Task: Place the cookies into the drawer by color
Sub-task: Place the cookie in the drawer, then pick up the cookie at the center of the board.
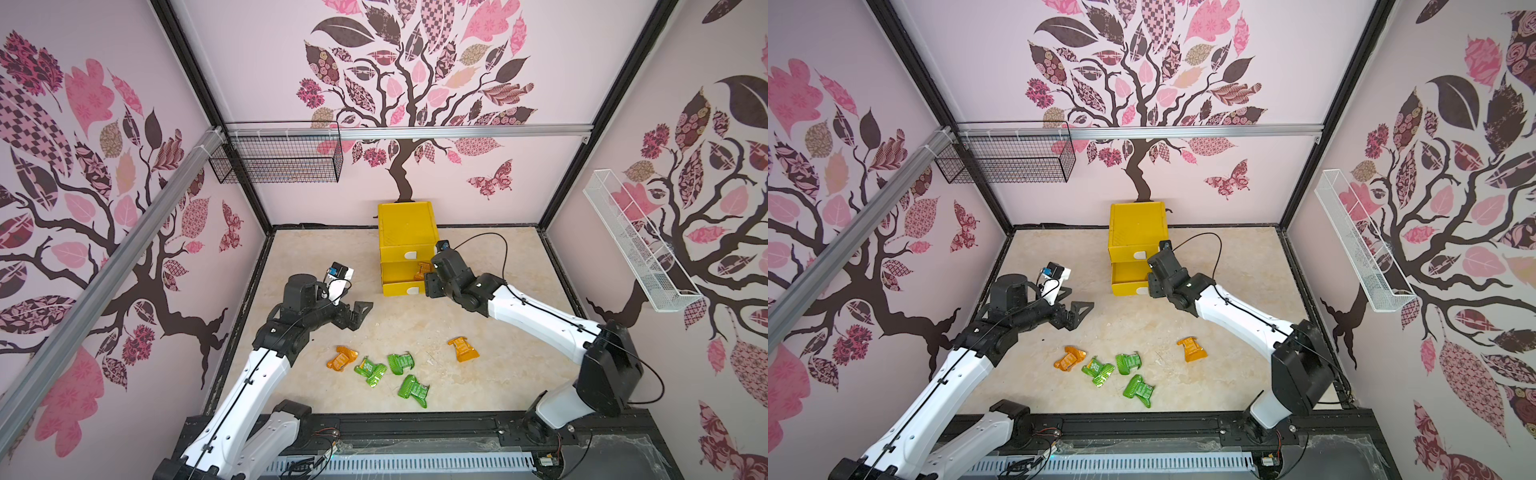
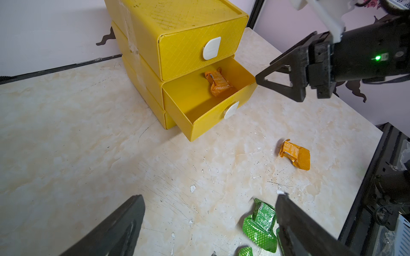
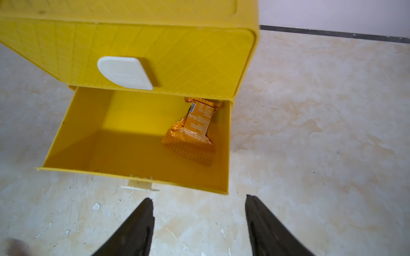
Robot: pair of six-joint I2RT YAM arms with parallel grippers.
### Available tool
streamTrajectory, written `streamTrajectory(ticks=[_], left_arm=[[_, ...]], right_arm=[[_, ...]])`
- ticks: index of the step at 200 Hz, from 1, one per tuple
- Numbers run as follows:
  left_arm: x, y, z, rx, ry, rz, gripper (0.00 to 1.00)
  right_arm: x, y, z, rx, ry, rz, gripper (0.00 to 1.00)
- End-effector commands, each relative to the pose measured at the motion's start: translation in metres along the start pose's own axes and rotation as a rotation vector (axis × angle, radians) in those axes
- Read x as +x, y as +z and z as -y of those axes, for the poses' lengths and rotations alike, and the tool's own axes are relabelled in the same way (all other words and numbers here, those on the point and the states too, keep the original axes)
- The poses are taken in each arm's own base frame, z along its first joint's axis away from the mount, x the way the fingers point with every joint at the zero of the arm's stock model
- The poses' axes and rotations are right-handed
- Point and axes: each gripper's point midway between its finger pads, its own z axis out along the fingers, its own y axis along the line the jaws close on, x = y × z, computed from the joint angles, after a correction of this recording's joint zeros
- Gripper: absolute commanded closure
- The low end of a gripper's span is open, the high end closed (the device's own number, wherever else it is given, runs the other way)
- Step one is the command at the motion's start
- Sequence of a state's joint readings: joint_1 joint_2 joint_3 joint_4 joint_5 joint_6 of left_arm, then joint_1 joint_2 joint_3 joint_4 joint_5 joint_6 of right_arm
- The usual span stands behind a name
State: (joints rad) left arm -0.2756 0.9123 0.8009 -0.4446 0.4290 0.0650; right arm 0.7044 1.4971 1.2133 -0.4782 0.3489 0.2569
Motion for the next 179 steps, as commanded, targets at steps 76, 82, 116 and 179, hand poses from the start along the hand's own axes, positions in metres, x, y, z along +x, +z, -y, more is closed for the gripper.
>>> streamTrajectory(ticks=[76, 82, 116, 179], left_arm=[[0.032, -0.009, 0.001, -0.014, 0.164, -0.198, 0.03], [0.037, -0.009, 0.002, -0.008, 0.183, -0.217, 0.03], [0.065, -0.012, -0.001, -0.008, 0.197, -0.344, 0.03], [0.136, -0.024, -0.010, -0.022, 0.284, -0.588, 0.03]], right_arm=[[-0.001, -0.075, 0.061, 0.075, -0.027, 0.132, 0.08], [-0.001, -0.079, 0.065, 0.081, -0.026, 0.143, 0.07], [0.005, -0.095, 0.082, 0.096, -0.043, 0.183, 0.02], [0.026, -0.111, 0.100, 0.119, -0.110, 0.231, 0.01]])
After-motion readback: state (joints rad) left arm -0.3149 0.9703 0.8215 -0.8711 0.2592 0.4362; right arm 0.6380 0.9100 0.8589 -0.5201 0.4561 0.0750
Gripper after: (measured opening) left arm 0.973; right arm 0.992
